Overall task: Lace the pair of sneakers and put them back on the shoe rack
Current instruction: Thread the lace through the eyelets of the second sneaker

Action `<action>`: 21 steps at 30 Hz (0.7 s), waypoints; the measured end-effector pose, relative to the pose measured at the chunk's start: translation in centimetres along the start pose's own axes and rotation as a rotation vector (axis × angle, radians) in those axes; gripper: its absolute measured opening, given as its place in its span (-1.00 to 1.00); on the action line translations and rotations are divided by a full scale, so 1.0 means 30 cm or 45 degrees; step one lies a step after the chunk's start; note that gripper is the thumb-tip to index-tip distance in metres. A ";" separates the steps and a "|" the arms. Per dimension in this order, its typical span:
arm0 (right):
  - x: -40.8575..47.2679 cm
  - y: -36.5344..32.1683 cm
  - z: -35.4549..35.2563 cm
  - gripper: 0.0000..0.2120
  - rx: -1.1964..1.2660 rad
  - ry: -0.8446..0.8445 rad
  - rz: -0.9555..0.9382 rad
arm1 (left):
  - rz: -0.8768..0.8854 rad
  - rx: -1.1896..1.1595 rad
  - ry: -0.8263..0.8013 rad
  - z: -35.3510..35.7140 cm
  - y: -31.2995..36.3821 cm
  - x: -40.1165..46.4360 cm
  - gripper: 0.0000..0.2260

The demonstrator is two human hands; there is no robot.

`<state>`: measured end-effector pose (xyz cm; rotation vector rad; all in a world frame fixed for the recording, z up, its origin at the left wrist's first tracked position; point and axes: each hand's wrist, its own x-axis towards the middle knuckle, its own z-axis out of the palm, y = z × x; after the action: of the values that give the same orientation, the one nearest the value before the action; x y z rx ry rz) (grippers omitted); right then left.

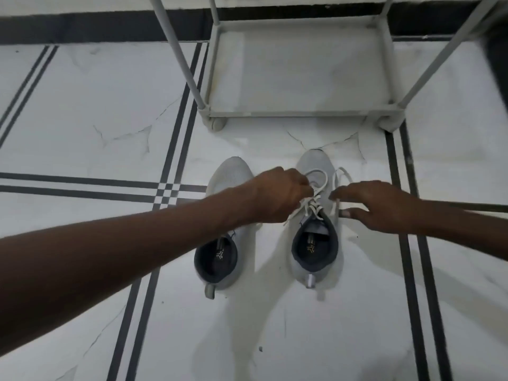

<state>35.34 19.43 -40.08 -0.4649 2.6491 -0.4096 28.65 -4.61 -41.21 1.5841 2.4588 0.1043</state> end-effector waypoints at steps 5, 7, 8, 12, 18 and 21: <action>-0.007 0.011 0.108 -0.86 -0.142 0.307 -0.121 | -0.040 -0.009 -0.016 0.102 0.031 0.040 -0.63; -0.005 0.001 0.120 -0.91 -0.261 0.386 -0.141 | -0.049 0.056 0.073 0.116 0.036 0.034 -0.70; -0.009 -0.004 0.122 -0.90 -0.310 0.390 -0.163 | -0.051 0.078 0.104 0.123 0.034 0.027 -0.76; -0.029 0.008 0.135 -0.80 -0.260 0.266 -0.177 | -0.169 0.145 0.102 0.146 -0.017 -0.017 -0.86; -0.042 0.011 0.156 -0.82 0.054 0.198 -0.084 | -0.220 -0.152 0.143 0.140 0.036 0.014 -0.56; -0.043 -0.002 0.180 -0.82 0.075 0.206 -0.040 | -0.174 -0.081 0.169 0.139 0.055 0.030 -0.82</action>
<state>38.86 18.74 -44.30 -0.4735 2.7789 -0.5544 30.69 -3.35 -45.11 1.4216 2.6272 0.2712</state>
